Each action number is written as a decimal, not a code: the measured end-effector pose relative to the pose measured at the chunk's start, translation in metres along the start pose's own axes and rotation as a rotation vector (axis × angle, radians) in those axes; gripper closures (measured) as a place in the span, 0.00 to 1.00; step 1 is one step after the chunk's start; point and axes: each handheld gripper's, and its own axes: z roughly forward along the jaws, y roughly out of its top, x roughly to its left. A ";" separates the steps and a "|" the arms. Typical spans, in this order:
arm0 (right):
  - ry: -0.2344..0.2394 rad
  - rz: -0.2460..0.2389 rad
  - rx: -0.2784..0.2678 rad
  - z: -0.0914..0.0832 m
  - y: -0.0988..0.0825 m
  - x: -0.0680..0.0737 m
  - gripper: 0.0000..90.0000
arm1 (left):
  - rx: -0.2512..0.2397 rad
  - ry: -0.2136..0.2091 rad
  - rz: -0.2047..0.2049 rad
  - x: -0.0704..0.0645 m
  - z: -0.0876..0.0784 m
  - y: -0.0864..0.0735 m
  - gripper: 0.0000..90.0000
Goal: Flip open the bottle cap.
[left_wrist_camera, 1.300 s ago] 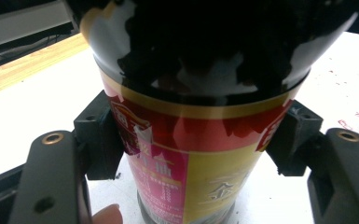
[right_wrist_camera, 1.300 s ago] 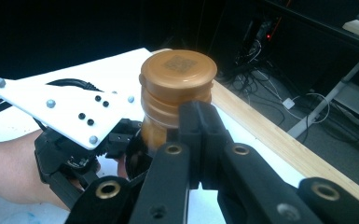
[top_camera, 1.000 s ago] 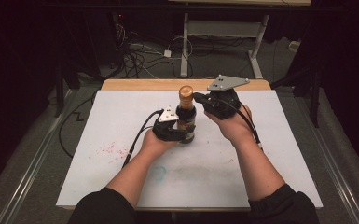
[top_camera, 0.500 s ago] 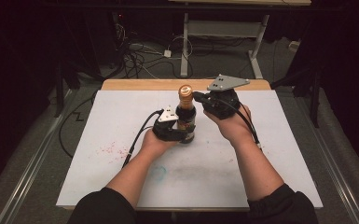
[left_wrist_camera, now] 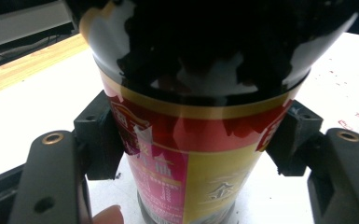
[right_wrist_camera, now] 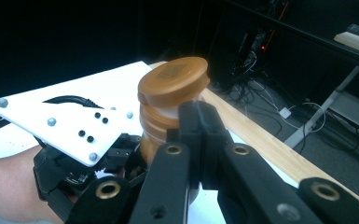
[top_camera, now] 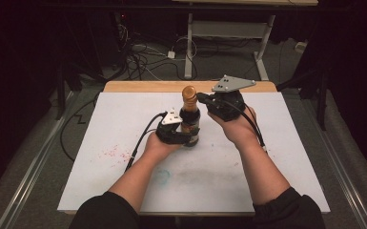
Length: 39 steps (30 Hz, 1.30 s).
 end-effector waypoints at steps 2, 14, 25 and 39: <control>0.000 0.003 -0.002 0.000 0.000 0.000 1.00 | -0.002 0.000 -0.002 0.000 0.000 0.000 0.33; -0.002 -0.002 -0.009 0.000 0.002 0.001 1.00 | -0.004 -0.002 -0.001 0.000 0.000 0.000 0.33; -0.004 -0.011 -0.030 -0.002 0.006 0.003 1.00 | -0.009 -0.004 -0.001 0.001 0.000 -0.001 0.33; 0.027 -0.041 -0.074 -0.003 0.022 0.016 1.00 | -0.012 -0.006 -0.003 0.000 0.000 -0.001 0.33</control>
